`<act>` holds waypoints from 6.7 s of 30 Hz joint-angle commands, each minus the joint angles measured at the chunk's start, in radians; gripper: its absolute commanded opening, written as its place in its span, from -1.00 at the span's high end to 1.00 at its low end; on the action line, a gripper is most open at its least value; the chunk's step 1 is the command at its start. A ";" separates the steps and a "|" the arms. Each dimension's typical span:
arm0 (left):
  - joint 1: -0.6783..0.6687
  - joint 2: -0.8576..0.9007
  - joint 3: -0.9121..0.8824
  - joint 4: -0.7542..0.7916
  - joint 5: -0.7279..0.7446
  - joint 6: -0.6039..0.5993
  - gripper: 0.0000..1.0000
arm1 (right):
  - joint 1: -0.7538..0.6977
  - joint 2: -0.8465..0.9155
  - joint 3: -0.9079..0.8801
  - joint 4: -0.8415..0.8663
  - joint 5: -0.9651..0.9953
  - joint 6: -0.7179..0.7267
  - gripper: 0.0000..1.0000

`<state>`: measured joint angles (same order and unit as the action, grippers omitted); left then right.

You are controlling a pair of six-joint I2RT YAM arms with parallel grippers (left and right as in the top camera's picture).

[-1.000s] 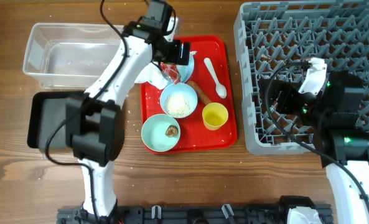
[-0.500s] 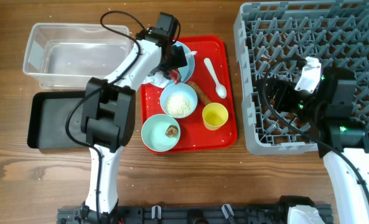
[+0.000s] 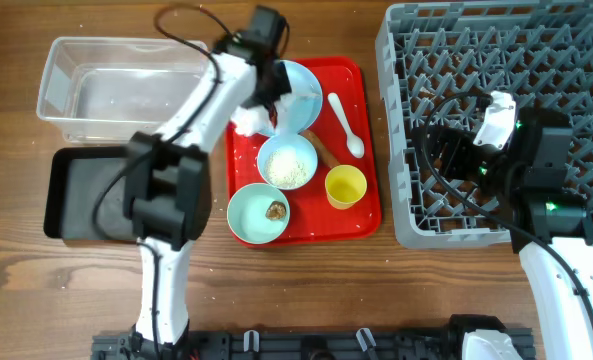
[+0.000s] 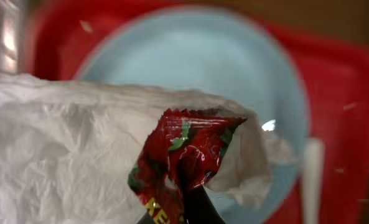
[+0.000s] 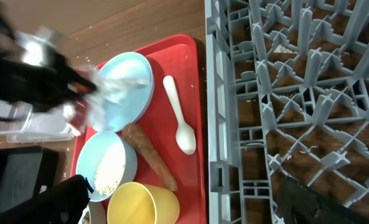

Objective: Sort waste into correct bins and load items into the dishwasher rack
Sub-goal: 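Move the tissue and wrapper into the clear bin and release, then grasp the blue bowl of rice with the left gripper, then tip the rice bowl over the black tray to pour out rice, then return the empty bowl to the red tray and grasp the brown-food bowl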

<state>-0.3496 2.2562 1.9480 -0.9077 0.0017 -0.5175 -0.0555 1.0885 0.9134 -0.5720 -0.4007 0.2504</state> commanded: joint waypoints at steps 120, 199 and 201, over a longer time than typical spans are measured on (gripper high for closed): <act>0.853 -0.666 -0.636 -0.357 0.850 0.828 0.92 | 0.004 0.008 0.018 -0.002 0.000 0.015 -0.99; -0.264 -0.500 -0.589 0.099 -0.138 0.286 -0.75 | 0.004 0.008 0.018 0.001 0.000 0.038 -0.99; -0.264 -0.552 -0.549 0.011 -0.122 0.227 -0.75 | 0.004 0.008 0.018 0.001 0.000 0.038 -0.99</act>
<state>-0.6098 1.8095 1.3163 -0.8265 -0.1551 -0.2092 -0.0555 1.0897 0.9134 -0.5724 -0.4030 0.2874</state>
